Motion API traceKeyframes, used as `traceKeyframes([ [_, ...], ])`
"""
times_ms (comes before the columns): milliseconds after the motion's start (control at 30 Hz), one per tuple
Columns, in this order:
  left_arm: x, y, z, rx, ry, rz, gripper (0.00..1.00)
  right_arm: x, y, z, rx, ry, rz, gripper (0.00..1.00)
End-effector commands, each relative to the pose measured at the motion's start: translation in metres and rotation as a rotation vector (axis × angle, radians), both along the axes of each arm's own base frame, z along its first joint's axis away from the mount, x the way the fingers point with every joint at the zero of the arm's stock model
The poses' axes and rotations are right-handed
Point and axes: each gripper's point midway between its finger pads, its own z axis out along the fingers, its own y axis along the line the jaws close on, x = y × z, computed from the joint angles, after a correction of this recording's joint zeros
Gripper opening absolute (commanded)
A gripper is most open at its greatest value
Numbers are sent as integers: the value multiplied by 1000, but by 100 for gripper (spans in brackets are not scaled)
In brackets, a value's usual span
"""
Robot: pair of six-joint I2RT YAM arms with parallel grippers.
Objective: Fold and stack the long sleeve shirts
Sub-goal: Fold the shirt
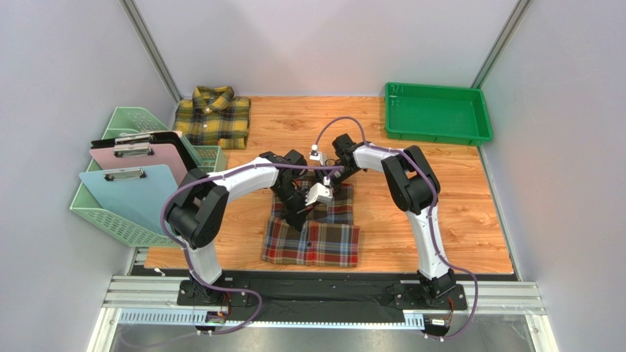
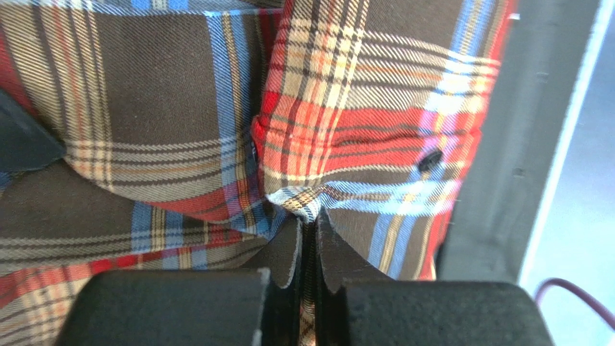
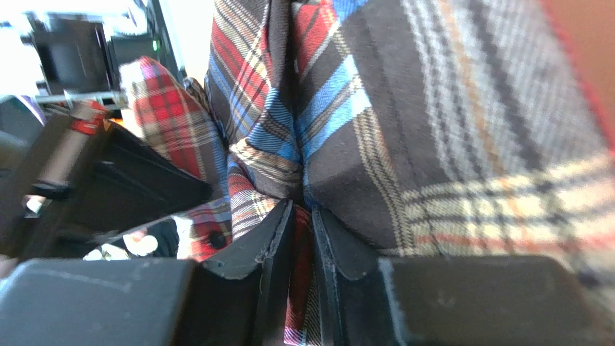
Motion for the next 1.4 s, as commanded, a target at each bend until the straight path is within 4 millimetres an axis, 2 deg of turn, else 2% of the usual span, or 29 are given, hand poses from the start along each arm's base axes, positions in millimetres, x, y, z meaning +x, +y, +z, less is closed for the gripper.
traceKeyframes([
  [0, -13, -13, 43, -102, 13, 33, 0, -26, 3, 18, 42, -80, 82, 24],
  [67, -6, -14, 55, -115, 17, 60, 0, -36, 0, 17, 41, -63, 92, 23],
  [133, 1, -14, 58, -110, 23, 72, 0, -41, -1, 16, 50, -65, 109, 23],
  [167, 13, -16, 64, -124, 2, 86, 0, -42, -1, 17, 53, -66, 115, 23],
  [300, 50, -16, 65, -123, -28, 153, 0, -43, -2, 20, 62, -81, 136, 23],
  [433, 79, -13, 43, -81, -52, 191, 0, -39, -2, 25, 56, -101, 147, 23],
  [533, 86, -9, 25, -39, -63, 189, 0, -18, -6, 35, 32, -153, 120, 25],
  [567, 86, -6, 19, -18, -62, 192, 0, -10, -9, 36, 12, -173, 106, 26],
  [600, 86, -4, 13, -4, -57, 193, 0, 9, -13, 47, 16, -209, 76, 27],
  [700, 83, 0, 0, 24, -48, 192, 0, 36, -24, 59, 0, -237, 16, 27],
  [833, 82, 2, -7, 37, -47, 184, 0, 47, -26, 68, -9, -264, -1, 28],
  [967, 71, 3, -11, 37, -45, 140, 0, 54, -22, 66, -7, -241, -23, 27],
  [1133, 32, 7, -21, 49, -39, 12, 0, 52, -28, 76, 26, -193, -54, 27],
  [1233, 20, 6, -20, 42, -44, -23, 0, 47, -29, 78, 42, -175, -60, 27],
  [1367, 13, 4, -19, 38, -58, -64, 0, 47, -15, 83, 85, -134, -59, 27],
])
